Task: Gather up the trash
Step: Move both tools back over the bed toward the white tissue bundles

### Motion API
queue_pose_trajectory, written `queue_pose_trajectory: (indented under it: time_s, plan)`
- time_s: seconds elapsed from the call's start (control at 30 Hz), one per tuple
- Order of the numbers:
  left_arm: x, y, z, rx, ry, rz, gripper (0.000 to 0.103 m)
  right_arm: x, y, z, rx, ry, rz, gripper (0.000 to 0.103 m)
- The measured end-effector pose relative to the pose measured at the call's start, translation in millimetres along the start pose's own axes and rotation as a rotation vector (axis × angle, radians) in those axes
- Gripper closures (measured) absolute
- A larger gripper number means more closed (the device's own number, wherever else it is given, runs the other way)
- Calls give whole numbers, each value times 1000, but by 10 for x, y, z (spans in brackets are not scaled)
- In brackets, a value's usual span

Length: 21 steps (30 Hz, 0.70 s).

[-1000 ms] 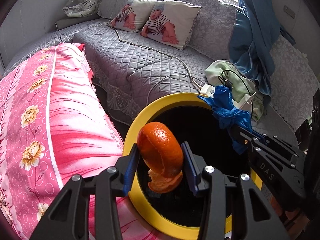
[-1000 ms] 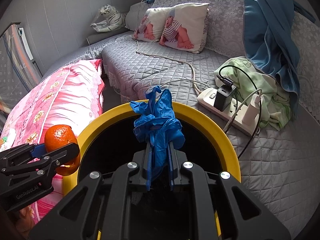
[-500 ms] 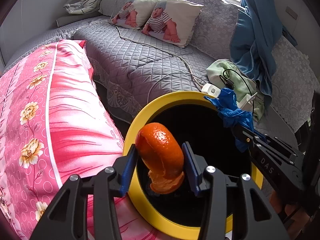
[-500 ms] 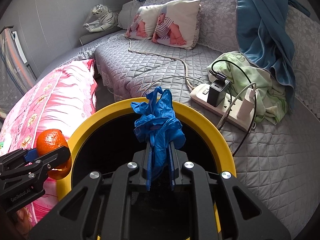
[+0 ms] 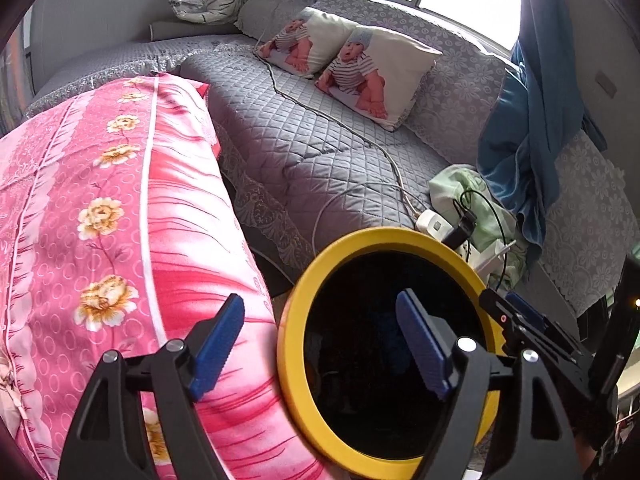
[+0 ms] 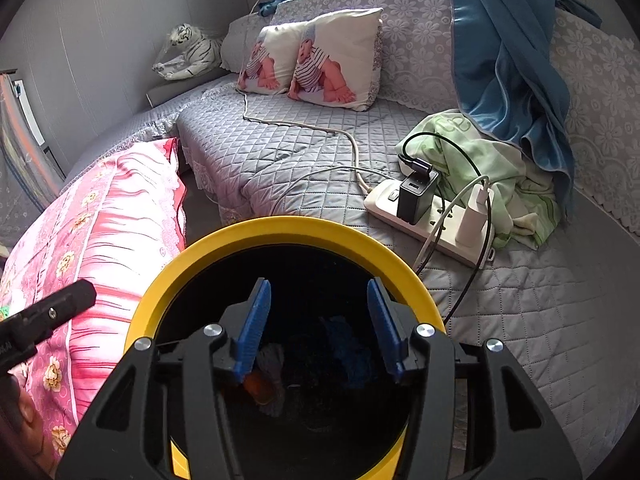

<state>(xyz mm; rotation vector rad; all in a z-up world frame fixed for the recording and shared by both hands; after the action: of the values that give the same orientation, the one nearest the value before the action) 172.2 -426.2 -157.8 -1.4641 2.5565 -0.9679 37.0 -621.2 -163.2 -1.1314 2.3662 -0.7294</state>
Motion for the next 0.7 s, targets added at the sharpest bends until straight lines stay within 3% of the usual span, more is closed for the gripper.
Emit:
queue_pose_trajectory:
  time_s: [0.37, 0.57, 0.7]
  plan:
    - [-746, -254, -1053, 216, -44, -126, 21, -608, -84, -345, 62, -93, -99, 55]
    - [-1392, -175, -1661, 308, -121, -176, 19, -1202, -106, -501, 87, -175, -184, 55]
    - [-1918, -28, -2103, 383, -225, -208, 15, -1678, -90, -588, 97, -241, -256, 54]
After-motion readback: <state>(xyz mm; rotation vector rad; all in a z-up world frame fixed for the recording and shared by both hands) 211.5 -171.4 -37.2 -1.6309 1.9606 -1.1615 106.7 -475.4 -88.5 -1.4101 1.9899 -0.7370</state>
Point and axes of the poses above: each gripper's, at about its wrist camera, not at the fingertips, and z roughly the way its jaws point, x to its right, y to its underside, the point moved 7 cm from there along z, roughly the way its jaws point, and after that the axes turned 5 degrees about -x, right-handed, at the moved point
